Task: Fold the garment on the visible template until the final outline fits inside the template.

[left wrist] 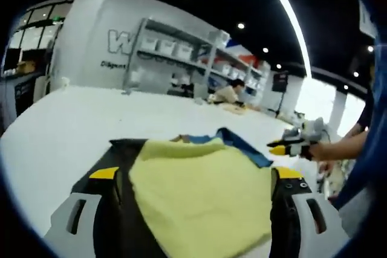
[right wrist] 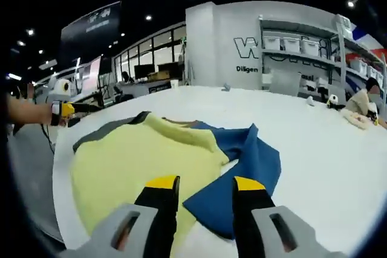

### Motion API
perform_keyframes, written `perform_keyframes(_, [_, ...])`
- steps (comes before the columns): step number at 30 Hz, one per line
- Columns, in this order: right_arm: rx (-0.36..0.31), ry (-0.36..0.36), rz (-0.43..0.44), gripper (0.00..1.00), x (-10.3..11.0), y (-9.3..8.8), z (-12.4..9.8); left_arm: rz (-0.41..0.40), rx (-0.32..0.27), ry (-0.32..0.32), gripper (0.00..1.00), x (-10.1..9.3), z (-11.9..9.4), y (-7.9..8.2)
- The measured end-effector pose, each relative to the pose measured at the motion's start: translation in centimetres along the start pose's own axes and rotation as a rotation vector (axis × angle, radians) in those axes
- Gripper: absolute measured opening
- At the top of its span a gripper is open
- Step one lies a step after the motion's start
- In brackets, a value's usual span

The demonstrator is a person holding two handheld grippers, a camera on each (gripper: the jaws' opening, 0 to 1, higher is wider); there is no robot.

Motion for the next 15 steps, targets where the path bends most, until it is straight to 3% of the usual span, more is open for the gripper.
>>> perform_keyframes(3, [0.054, 0.002, -0.109, 0.31, 1.2, -0.1, 0.0, -0.039, 0.010, -0.003, 0.99, -1.1, -1.0, -0.8])
perform_keyframes(8, [0.138, -0.004, -0.266, 0.28, 2.2, -1.0, 0.6, -0.021, 0.027, 0.008, 0.99, -2.1, -2.7, -1.3])
perform_keyframes(15, [0.176, -0.020, -0.332, 0.22, 2.8, -1.5, 1.1, -0.022, 0.028, 0.017, 0.99, -2.9, -4.8, -1.7])
Point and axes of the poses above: the point that each gripper's makers call its tool centre point, and the gripper's own axes: z roughly forward along the fingers, x roughly to its left, y roughly out of its top, the point moved 9 cm from there along -z, roughly backward along the fingers, and after that the axes turned 7 degrees about -z, right-handed, at the moved point
